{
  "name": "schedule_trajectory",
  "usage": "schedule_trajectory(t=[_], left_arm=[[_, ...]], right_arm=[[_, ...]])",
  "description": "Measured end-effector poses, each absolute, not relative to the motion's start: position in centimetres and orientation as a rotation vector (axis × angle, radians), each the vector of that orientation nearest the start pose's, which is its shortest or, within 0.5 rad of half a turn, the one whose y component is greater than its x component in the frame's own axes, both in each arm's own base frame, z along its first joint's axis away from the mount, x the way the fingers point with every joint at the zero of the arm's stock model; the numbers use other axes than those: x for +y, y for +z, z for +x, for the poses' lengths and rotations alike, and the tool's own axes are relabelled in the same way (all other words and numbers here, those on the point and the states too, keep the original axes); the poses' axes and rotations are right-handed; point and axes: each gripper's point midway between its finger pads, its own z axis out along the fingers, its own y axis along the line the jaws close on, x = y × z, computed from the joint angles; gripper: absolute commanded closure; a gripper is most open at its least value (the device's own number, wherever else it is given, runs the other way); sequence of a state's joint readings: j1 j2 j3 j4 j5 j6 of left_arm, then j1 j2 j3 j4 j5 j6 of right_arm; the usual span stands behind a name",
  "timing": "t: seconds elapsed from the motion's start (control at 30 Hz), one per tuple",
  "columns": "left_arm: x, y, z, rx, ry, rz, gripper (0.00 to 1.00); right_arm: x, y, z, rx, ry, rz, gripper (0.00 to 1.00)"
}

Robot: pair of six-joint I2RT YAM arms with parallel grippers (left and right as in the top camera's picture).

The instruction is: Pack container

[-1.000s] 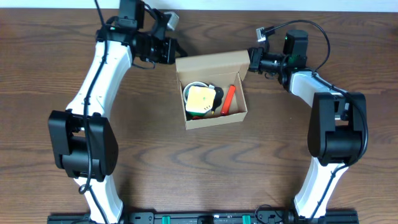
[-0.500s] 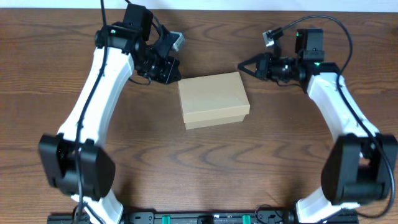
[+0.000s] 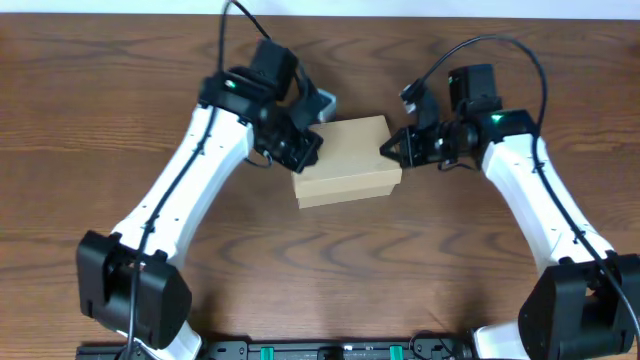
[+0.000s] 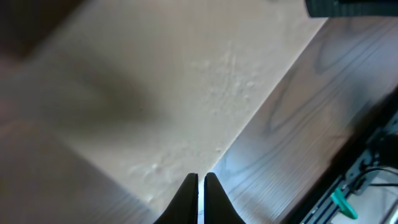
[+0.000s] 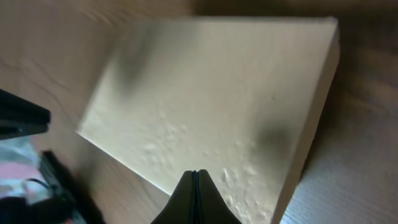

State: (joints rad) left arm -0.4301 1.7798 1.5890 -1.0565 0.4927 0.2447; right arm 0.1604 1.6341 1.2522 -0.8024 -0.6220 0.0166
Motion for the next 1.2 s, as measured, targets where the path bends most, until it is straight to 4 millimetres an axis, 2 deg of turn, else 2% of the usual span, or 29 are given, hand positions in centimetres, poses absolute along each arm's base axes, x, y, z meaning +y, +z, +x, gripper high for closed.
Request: schedule_trajectory(t=[0.13,0.33,0.67,0.87,0.93,1.03,1.1,1.2], left_arm=[[-24.1,14.0,31.4,2.652,-0.742,1.029,0.94],[-23.8,12.0,30.6,2.700,-0.745,1.004,0.94],[-23.6,10.8,30.8,2.707,-0.732,0.975,0.94],[-23.3,10.7,31.0,2.737,-0.693,0.920,0.94],[-22.8,11.0,31.3,2.737,-0.653,0.901,0.94],[-22.3,12.4,31.4,2.702,-0.605,0.885,0.94],[-22.0,14.5,31.4,2.645,-0.583,0.870,0.94],[-21.3,17.7,31.3,2.558,-0.541,0.844,0.94]], right_arm=[[15.7,11.9,33.7,2.698,0.841,-0.383,0.99],[15.3,9.6,33.2,2.705,0.809,-0.387,0.99],[15.4,9.4,33.2,2.682,0.810,-0.388,0.99],[15.0,9.9,33.3,2.699,0.799,-0.293,0.99],[14.1,10.4,33.5,2.700,0.756,-0.226,0.99],[11.7,11.9,34.0,2.678,0.642,-0.087,0.99],[9.7,12.9,34.2,2.660,0.537,0.022,0.99],[8.2,13.0,34.1,2.664,0.439,0.106,0.99]])
